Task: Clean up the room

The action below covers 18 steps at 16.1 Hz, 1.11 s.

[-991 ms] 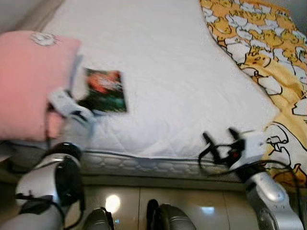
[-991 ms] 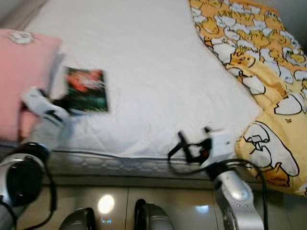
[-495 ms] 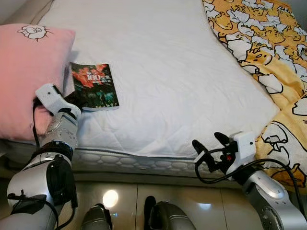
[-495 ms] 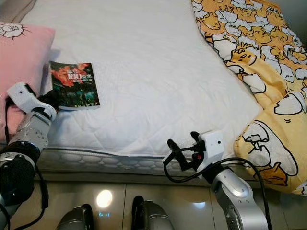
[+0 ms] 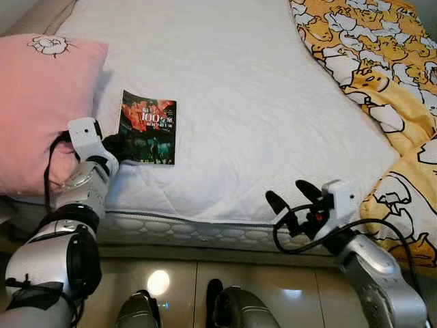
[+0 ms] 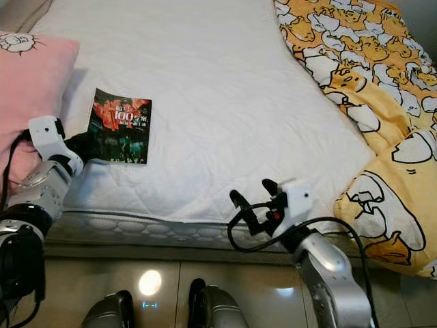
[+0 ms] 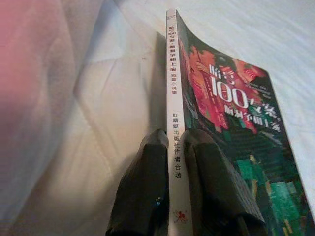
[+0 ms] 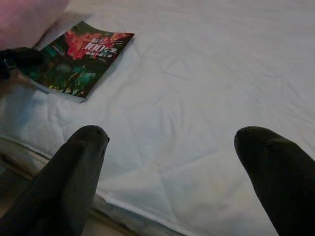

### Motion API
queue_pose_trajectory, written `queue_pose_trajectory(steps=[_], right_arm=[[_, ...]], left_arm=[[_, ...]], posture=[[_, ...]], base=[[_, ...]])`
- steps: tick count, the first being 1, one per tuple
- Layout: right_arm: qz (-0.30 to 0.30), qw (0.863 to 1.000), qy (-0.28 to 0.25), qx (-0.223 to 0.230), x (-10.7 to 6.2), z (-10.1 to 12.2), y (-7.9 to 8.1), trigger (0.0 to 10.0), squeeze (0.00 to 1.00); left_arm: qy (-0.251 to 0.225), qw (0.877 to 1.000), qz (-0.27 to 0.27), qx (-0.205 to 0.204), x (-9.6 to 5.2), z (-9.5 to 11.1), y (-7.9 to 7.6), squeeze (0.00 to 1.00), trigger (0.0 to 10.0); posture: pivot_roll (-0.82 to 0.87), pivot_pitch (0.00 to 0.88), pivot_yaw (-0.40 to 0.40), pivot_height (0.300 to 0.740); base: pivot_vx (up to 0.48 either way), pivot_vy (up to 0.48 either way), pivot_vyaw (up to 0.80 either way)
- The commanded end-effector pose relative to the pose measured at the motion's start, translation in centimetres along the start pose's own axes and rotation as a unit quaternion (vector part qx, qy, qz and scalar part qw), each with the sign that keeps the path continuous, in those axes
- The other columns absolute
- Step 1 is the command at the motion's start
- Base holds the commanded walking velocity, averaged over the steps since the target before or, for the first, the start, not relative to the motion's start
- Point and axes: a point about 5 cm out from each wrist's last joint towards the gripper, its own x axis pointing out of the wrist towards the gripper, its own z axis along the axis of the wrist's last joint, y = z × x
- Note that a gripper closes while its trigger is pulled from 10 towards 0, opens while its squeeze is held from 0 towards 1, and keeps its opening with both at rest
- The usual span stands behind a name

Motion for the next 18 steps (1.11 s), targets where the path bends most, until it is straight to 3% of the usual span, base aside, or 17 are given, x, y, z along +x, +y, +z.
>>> queue_pose_trajectory(steps=[1,6,7,11,12,13,14,17,18], right_arm=[[0.005,1.0,0.007,0.005,-0.1,-0.5,-0.1,10.0,0.0],[0.053,0.998,0.019,0.025,1.0,-1.3,1.5,10.0,0.0],[0.052,0.998,0.022,0.027,0.9,-1.4,1.5,10.0,0.0],[0.052,0.998,0.025,0.028,0.5,-1.7,1.4,10.0,0.0],[0.052,0.998,0.025,0.029,0.5,-1.7,1.5,10.0,0.0],[0.052,0.998,0.026,0.029,0.4,-1.7,1.5,10.0,0.0],[0.052,0.998,0.028,0.029,0.4,-1.8,1.5,10.0,0.0],[0.049,0.998,0.029,0.027,0.3,-1.8,1.4,10.0,0.0],[0.048,0.998,0.03,0.027,0.2,-1.9,1.5,10.0,0.0]], left_arm=[[0.027,0.999,0.007,0.017,-0.5,-1.3,0.7,0.0,10.0],[0.023,0.997,0.043,0.053,-0.9,-0.5,2.6,0.0,10.0],[0.009,0.995,0.076,0.063,-1.1,0.2,3.5,0.0,10.0],[-0.003,0.991,0.123,0.051,-1.5,0.1,4.5,0.0,10.0],[-0.001,0.991,0.125,0.052,-1.5,0.0,4.5,0.09,10.0],[0.002,0.99,0.129,0.051,-1.6,-0.2,4.6,0.62,10.0],[0.006,0.99,0.132,0.056,-1.6,-0.4,4.6,1.0,10.0],[0.012,0.992,0.103,0.075,-1.4,-0.7,3.7,1.0,10.0],[0.012,0.993,0.071,0.089,-1.1,-0.6,2.9,1.0,10.0]], posture=[[-0.17,0.238,-0.186,0.74],[-0.16,0.241,-0.19,0.74],[-0.16,0.24,-0.189,0.74],[-0.16,0.24,-0.187,0.74],[-0.16,0.24,-0.187,0.74],[-0.16,0.24,-0.187,0.74],[-0.16,0.239,-0.188,0.74],[-0.16,0.239,-0.186,0.74],[-0.16,0.239,-0.185,0.74]], base=[[0.0,0.0,0.0],[0.0,0.0,0.0],[0.0,0.0,0.0],[0.0,0.0,0.0],[0.0,0.0,0.0],[0.0,0.0,0.0],[0.0,0.0,0.0],[0.0,0.0,0.0],[0.0,0.0,0.0]])
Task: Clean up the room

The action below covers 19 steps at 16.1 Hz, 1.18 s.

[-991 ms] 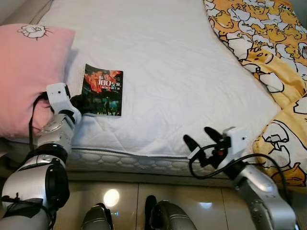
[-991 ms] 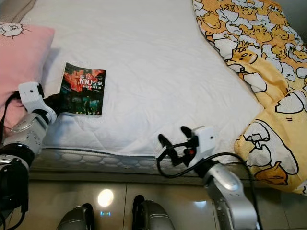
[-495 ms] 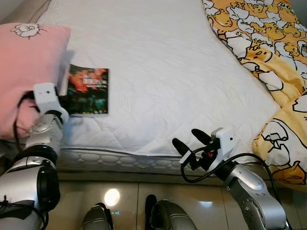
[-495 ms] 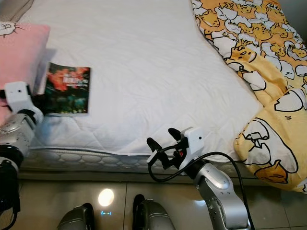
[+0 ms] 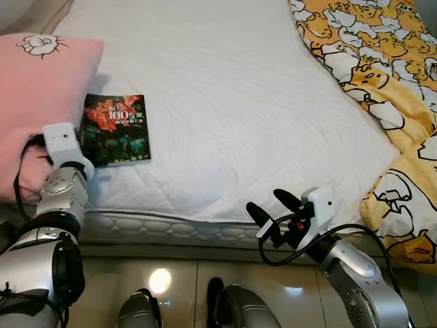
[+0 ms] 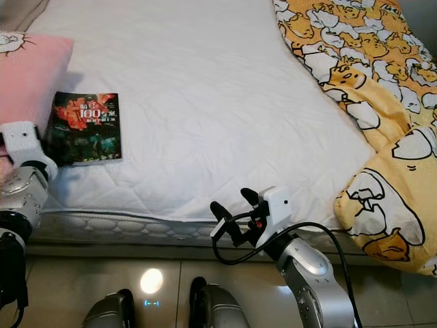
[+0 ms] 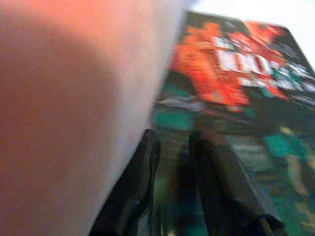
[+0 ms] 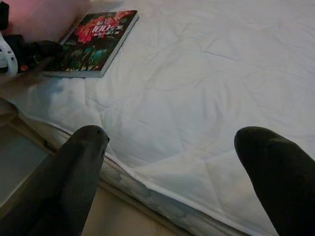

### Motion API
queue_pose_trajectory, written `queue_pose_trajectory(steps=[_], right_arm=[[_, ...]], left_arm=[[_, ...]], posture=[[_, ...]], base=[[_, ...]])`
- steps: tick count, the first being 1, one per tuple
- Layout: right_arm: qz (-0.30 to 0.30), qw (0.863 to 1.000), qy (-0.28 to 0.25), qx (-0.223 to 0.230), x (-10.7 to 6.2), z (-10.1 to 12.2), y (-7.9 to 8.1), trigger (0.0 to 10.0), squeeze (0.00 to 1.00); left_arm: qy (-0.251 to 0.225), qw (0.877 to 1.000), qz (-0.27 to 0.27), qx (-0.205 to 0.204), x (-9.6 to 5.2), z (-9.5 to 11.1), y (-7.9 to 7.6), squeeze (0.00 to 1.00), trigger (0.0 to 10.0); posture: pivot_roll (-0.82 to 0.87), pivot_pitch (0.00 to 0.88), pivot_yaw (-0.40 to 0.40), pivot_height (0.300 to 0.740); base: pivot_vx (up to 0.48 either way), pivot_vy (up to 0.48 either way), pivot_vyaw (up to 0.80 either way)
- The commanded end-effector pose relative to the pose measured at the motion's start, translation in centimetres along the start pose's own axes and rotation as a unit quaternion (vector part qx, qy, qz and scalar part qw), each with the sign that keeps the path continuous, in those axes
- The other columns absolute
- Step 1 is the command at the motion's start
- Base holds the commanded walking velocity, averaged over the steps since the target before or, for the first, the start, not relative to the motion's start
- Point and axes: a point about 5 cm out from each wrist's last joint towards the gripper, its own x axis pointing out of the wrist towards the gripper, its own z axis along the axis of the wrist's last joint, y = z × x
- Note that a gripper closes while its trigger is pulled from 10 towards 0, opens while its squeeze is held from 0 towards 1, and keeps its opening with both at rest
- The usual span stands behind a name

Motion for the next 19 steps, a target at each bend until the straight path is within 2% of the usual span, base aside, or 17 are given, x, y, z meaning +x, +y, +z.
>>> queue_pose_trajectory(steps=[1,5,9,10,11,13,15,17,18,19], right_arm=[[-0.009,1.0,0.009,0.001,-0.6,-0.4,-0.2,10.0,0.0],[-0.01,1.0,0.01,0.002,-0.4,-0.6,0.0,10.0,0.0],[-0.021,1.0,0.002,-0.004,-0.3,-0.5,-0.3,10.0,0.0],[-0.027,1.0,-0.002,-0.006,-0.2,-0.5,-0.4,10.0,0.0],[-0.03,1.0,-0.005,-0.005,-0.1,-0.5,-0.5,10.0,0.0],[-0.018,1.0,-0.012,0.002,0.6,-0.4,-0.2,10.0,0.0],[-0.009,1.0,-0.013,0.0,1.1,-0.4,-0.1,10.0,0.0],[-0.018,0.999,-0.029,-0.009,1.9,-0.1,-0.4,10.0,0.0],[-0.031,0.999,-0.037,-0.019,2.1,0.1,-0.6,10.0,0.0],[-0.069,0.995,-0.058,-0.038,2.4,0.6,-1.4,10.0,0.0]], left_arm=[[0.013,0.999,-0.033,0.019,-0.1,-0.7,-0.9,1.0,10.0],[0.004,0.998,-0.053,0.047,0.1,-0.1,-1.4,1.0,10.0],[-0.052,0.988,-0.09,0.11,0.6,2.5,-2.6,1.0,10.0],[-0.065,0.987,-0.094,0.113,0.6,3.1,-2.9,1.0,10.0],[-0.077,0.987,-0.101,0.095,0.7,3.6,-3.2,1.0,10.0],[-0.152,0.977,-0.128,0.081,0.9,7.2,-5.1,1.0,10.0],[-0.189,0.969,-0.136,0.084,0.7,8.7,-5.7,1.0,10.0],[-0.217,0.963,-0.137,0.078,-0.1,8.6,-5.9,1.0,10.0],[-0.221,0.962,-0.136,0.082,-0.5,8.0,-6.1,1.0,10.0],[-0.218,0.964,-0.129,0.079,-1.6,6.2,-6.4,1.0,10.0]], posture=[[-0.15,0.239,-0.183,0.74],[-0.15,0.238,-0.176,0.74],[-0.13,0.221,-0.16,0.74],[-0.13,0.218,-0.157,0.74],[-0.12,0.212,-0.156,0.74],[-0.09,0.199,-0.153,0.74],[-0.08,0.192,-0.15,0.74],[-0.04,0.17,-0.134,0.74],[-0.03,0.16,-0.127,0.74],[-0.01,0.148,-0.115,0.74]], base=[[0.0,0.0,0.0],[0.0,0.0,0.0],[0.0,0.0,0.0],[0.0,0.0,0.0],[0.0,0.0,0.0],[0.0,0.0,0.0],[0.0,0.0,0.0],[0.0,0.0,0.0],[0.0,0.0,0.0],[0.0,0.0,0.0]])
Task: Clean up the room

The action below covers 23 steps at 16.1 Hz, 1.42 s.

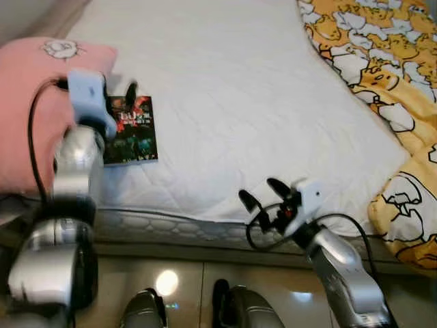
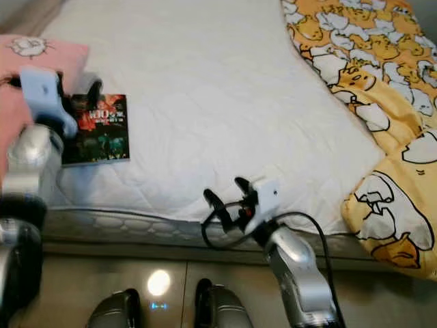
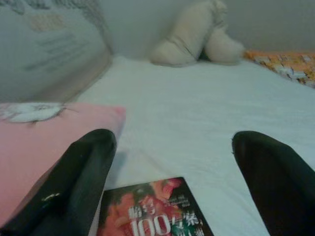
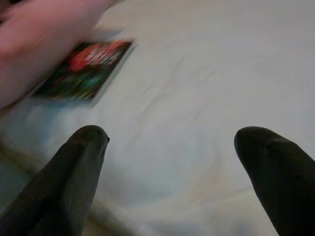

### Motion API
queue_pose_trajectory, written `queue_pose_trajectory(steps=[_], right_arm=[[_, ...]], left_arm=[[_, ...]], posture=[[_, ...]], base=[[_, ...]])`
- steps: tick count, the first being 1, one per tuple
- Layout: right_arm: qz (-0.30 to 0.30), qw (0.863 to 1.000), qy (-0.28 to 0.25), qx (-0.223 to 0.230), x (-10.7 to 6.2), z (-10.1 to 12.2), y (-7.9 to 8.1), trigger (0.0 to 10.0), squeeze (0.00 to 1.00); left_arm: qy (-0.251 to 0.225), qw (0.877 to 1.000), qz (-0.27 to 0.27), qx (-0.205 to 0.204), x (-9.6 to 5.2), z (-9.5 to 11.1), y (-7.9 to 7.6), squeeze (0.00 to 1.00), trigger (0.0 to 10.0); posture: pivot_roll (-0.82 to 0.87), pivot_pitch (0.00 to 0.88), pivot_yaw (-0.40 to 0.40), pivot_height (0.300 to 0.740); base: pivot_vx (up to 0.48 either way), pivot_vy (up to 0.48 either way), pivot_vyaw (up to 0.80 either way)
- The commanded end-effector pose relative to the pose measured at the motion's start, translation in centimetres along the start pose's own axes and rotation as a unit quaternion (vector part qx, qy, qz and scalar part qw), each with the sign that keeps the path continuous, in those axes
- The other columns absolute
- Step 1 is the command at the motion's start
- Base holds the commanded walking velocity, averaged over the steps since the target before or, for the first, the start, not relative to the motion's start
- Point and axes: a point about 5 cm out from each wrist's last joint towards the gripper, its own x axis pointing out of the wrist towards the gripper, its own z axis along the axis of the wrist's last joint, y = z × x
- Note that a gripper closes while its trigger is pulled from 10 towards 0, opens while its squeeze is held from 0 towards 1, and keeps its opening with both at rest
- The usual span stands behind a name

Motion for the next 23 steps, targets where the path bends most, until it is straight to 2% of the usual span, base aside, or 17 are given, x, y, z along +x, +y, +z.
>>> queue_pose_trajectory(steps=[1,2,3,4,5,7,9,10,11,12,14,15,17,19,21,22,23], right_arm=[[-0.048,0.999,-0.015,-0.021,-0.4,0.3,-1.3,10.0,0.0],[-0.075,0.996,-0.037,-0.038,-0.2,1.0,-1.8,10.0,0.0],[-0.084,0.994,-0.046,-0.044,-0.1,1.3,-2.0,10.0,0.0],[-0.103,0.991,-0.071,-0.055,0.0,2.2,-2.4,10.0,0.0],[-0.111,0.989,-0.081,-0.059,0.2,2.4,-2.5,10.0,0.0],[-0.156,0.975,-0.12,-0.1,-0.3,3.3,-3.3,10.0,0.0],[-0.224,0.96,-0.127,-0.11,-1.1,3.1,-4.5,10.0,0.0],[-0.26,0.951,-0.126,-0.112,-1.8,2.7,-5.1,10.0,0.0],[-0.302,0.939,-0.118,-0.111,-2.7,2.0,-5.8,10.0,0.0],[-0.346,0.929,-0.102,-0.086,-3.7,0.8,-6.6,10.0,0.0],[-0.383,0.921,-0.073,-0.027,-4.5,-1.2,-7.3,10.0,0.0],[-0.361,0.929,-0.072,-0.026,-4.1,-1.5,-6.8,10.0,0.0],[-0.319,0.942,-0.09,-0.054,-2.9,-0.4,-6.0,10.0,0.0],[-0.334,0.935,-0.098,-0.064,-2.8,0.0,-6.5,10.0,0.0],[-0.368,0.922,-0.12,-0.017,-2.6,0.2,-7.1,10.0,0.0],[-0.37,0.921,-0.124,-0.007,-2.5,0.2,-7.2,10.0,0.0],[-0.356,0.927,-0.12,0.008,-1.9,0.1,-7.0,10.0,0.0]], left_arm=[[0.012,1.0,0.002,0.004,-1.0,-0.8,-0.9,1.0,10.0],[0.02,1.0,0.014,0.006,-2.6,-1.6,-1.5,1.0,10.0],[0.024,1.0,0.016,0.005,-3.2,-1.8,-1.7,1.0,10.0],[0.03,0.999,0.006,-0.034,-4.6,-1.9,-3.7,1.0,10.0],[0.03,0.998,-0.004,-0.048,-4.9,-1.7,-4.6,1.0,10.0],[0.022,0.998,-0.041,-0.048,-6.3,-0.7,-7.6,1.0,10.0],[0.041,0.997,-0.046,-0.043,-7.1,-1.4,-8.1,1.0,10.0],[0.049,0.997,-0.046,-0.027,-7.6,-1.7,-8.1,1.0,10.0],[0.054,0.997,-0.045,-0.009,-7.7,-2.2,-7.9,0.0,10.0],[0.059,0.997,-0.039,0.013,-7.7,-2.8,-7.4,0.0,10.0],[0.082,0.996,-0.026,0.021,-8.0,-3.7,-6.7,0.0,10.0],[0.1,0.994,-0.022,0.021,-8.3,-4.5,-6.5,0.0,10.0],[0.115,0.993,-0.03,0.023,-9.0,-5.1,-7.4,0.0,10.0],[0.111,0.993,-0.032,0.016,-8.8,-4.9,-7.9,0.0,10.0],[0.101,0.994,-0.034,0.007,-8.3,-4.3,-8.3,0.0,10.0],[0.097,0.995,-0.035,0.008,-8.2,-4.2,-8.4,0.0,10.0],[0.088,0.995,-0.038,-0.009,-8.0,-3.7,-8.4,0.0,10.0]], posture=[[0.01,0.131,-0.103,0.74],[0.03,0.111,-0.098,0.74],[0.03,0.111,-0.098,0.74],[0.06,0.068,-0.097,0.74],[0.08,0.049,-0.095,0.74],[0.1,0.009,-0.082,0.74],[0.1,0.0,-0.072,0.74],[0.1,0.0,-0.069,0.74],[0.09,0.0,-0.066,0.74],[0.09,0.0,-0.062,0.74],[0.08,0.0,-0.055,0.74],[0.07,0.0,-0.052,0.74],[0.07,0.0,-0.052,0.74],[0.07,0.0,-0.051,0.74],[0.07,0.0,-0.045,0.74],[0.07,0.0,-0.042,0.74],[0.07,0.0,-0.041,0.74]], base=[[0.0,0.0,0.0],[0.0,0.0,0.0],[0.0,0.0,0.0],[0.0,0.0,0.0],[0.0,0.0,0.0],[0.0,0.0,0.0],[0.0,0.0,0.0],[0.0,0.0,0.0],[0.0,0.0,0.0],[0.0,0.0,0.0],[0.0,0.0,0.0],[0.0,0.0,0.0],[0.0,0.0,0.0],[0.0,0.0,0.0],[0.0,0.0,0.0],[0.0,0.0,0.0],[0.0,-0.412,0.0]])
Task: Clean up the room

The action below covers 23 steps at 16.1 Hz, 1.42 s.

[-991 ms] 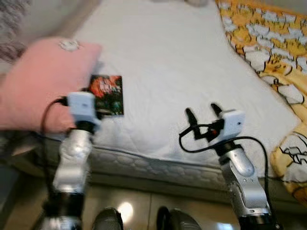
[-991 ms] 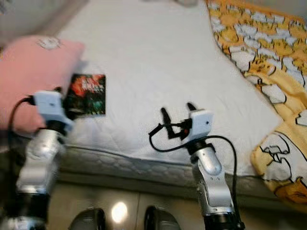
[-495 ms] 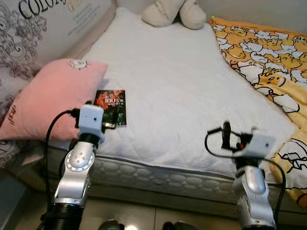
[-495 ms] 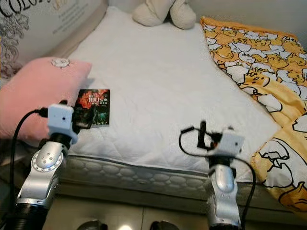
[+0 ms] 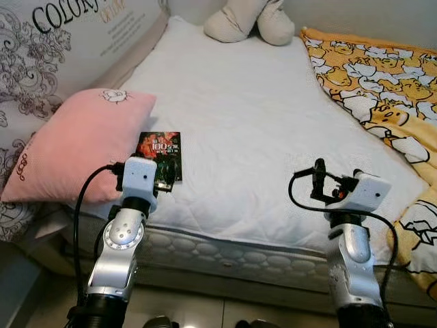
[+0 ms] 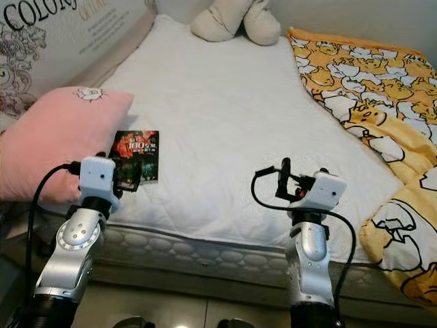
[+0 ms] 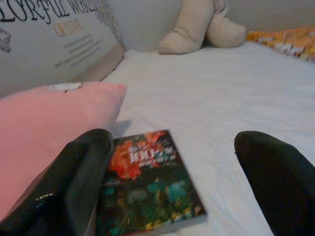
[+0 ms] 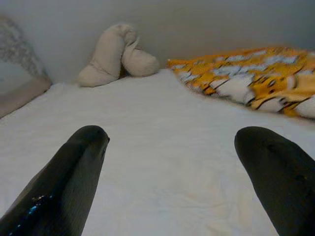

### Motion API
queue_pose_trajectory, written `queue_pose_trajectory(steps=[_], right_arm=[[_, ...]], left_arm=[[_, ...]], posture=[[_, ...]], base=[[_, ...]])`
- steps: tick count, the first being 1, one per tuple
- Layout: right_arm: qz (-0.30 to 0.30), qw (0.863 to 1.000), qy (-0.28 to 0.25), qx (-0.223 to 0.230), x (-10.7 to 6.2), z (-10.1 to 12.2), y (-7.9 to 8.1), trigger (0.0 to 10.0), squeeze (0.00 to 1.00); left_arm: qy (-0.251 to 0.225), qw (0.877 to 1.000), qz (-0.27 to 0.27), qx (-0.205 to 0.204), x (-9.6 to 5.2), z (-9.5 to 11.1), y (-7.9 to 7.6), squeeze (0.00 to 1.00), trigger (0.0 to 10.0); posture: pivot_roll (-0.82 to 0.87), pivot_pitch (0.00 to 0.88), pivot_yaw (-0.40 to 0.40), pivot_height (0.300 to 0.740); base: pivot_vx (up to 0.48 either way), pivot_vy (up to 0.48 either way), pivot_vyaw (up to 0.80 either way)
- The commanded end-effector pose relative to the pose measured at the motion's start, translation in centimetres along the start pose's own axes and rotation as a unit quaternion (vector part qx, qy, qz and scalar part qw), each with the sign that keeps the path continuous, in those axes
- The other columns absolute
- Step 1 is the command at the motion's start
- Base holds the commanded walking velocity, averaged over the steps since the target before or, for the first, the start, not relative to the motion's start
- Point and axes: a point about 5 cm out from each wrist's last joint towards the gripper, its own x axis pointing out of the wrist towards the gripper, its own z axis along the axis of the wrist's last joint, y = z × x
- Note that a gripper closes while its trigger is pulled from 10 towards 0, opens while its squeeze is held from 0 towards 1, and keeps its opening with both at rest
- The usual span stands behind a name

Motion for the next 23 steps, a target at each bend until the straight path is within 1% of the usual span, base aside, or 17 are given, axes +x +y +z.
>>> queue_pose_trajectory(steps=[1,2,3,5,7,8,9,11,12,13,14,15,17,19,21,22,23], right_arm=[[0.016,1.0,0.003,0.003,0.2,0.0,0.4,10.0,0.0],[0.061,0.998,0.008,-0.011,0.3,-0.1,1.5,10.0,0.0],[0.08,0.997,0.009,-0.019,0.3,-0.2,1.9,10.0,0.0],[0.085,0.996,0.012,-0.018,0.6,-0.2,2.0,10.0,0.0],[0.093,0.995,0.01,-0.021,1.3,0.0,2.2,10.0,0.0],[0.096,0.995,0.007,-0.024,1.4,0.1,2.2,10.0,0.0],[0.101,0.995,0.004,-0.027,1.5,0.3,2.4,10.0,0.0],[0.103,0.994,0.002,-0.027,1.7,0.3,2.5,10.0,0.0],[0.104,0.994,0.002,-0.025,1.7,0.3,2.6,10.0,0.0],[0.108,0.994,0.0,-0.025,1.7,0.2,2.9,10.0,0.0],[0.114,0.993,0.0,-0.024,1.7,0.2,3.3,10.0,0.0],[0.116,0.993,0.001,-0.024,1.6,0.1,3.4,10.0,0.0],[0.119,0.992,0.005,-0.025,1.4,-0.2,3.4,10.0,0.0],[0.123,0.992,0.011,-0.034,1.2,-0.4,3.4,10.0,0.0],[0.128,0.991,0.015,-0.044,1.1,-0.6,3.4,10.0,0.0],[0.146,0.988,0.027,-0.051,0.7,-1.0,3.6,10.0,0.0],[0.151,0.987,0.034,-0.05,0.5,-1.2,3.6,10.0,0.0]], left_arm=[[-0.015,1.0,-0.009,-0.01,0.4,0.9,-0.4,0.0,10.0],[-0.012,1.0,-0.014,-0.01,0.2,0.6,-0.7,0.0,10.0],[-0.01,1.0,-0.019,-0.016,0.2,0.5,-1.0,0.0,10.0],[-0.017,0.999,-0.031,-0.019,0.2,0.7,-1.6,0.0,10.0],[-0.026,0.998,-0.049,-0.03,0.3,0.9,-2.3,0.0,10.0],[-0.029,0.998,-0.054,-0.031,0.3,1.0,-2.4,0.02,10.0],[-0.034,0.997,-0.063,-0.031,0.4,1.2,-2.6,0.05,10.0],[-0.04,0.996,-0.071,-0.033,0.4,1.4,-2.8,0.07,10.0],[-0.042,0.996,-0.078,-0.032,0.5,1.5,-2.8,0.1,10.0],[-0.046,0.995,-0.085,-0.03,0.7,1.6,-2.9,0.14,10.0],[-0.05,0.994,-0.098,-0.026,1.0,1.8,-3.2,0.21,10.0],[-0.049,0.993,-0.104,-0.027,1.2,1.8,-3.3,0.22,10.0],[-0.051,0.991,-0.118,-0.025,1.8,2.0,-3.5,0.22,10.0],[-0.047,0.991,-0.119,-0.03,2.0,1.9,-3.5,0.16,10.0],[-0.044,0.991,-0.121,-0.034,2.0,1.8,-3.6,0.16,10.0],[-0.039,0.991,-0.12,-0.039,1.7,1.4,-3.6,0.15,10.0],[-0.036,0.992,-0.118,-0.041,1.6,1.2,-3.5,0.15,10.0]], posture=[[0.07,0.0,-0.041,0.74],[0.07,0.0,-0.041,0.74],[0.07,0.0,-0.041,0.74],[0.06,0.0,-0.039,0.74],[0.04,0.0,-0.032,0.74],[0.04,0.0,-0.029,0.74],[0.04,0.0,-0.026,0.74],[0.04,0.0,-0.022,0.74],[0.04,0.0,-0.019,0.74],[0.03,0.0,-0.017,0.74],[0.03,0.0,-0.016,0.74],[0.03,0.0,-0.015,0.74],[0.02,0.0,-0.012,0.74],[0.02,0.0,-0.009,0.74],[0.01,0.0,-0.009,0.74],[0.01,0.0,-0.012,0.74],[0.02,0.0,-0.014,0.74]], base=[[0.0,-0.461,0.0],[0.0,-0.442,0.0],[0.0,-0.442,0.0],[0.0,-0.437,0.0],[0.0,-0.431,0.0],[0.0,-0.424,0.0],[0.0,-0.42,0.0],[0.262,-0.401,0.0],[0.262,-0.401,0.0],[0.277,-0.386,0.0],[0.296,-0.375,0.0],[0.311,-0.364,0.0],[0.326,-0.349,0.0],[0.332,-0.343,0.0],[0.337,-0.337,0.0],[0.337,-0.337,0.0],[0.337,-0.337,0.0]])
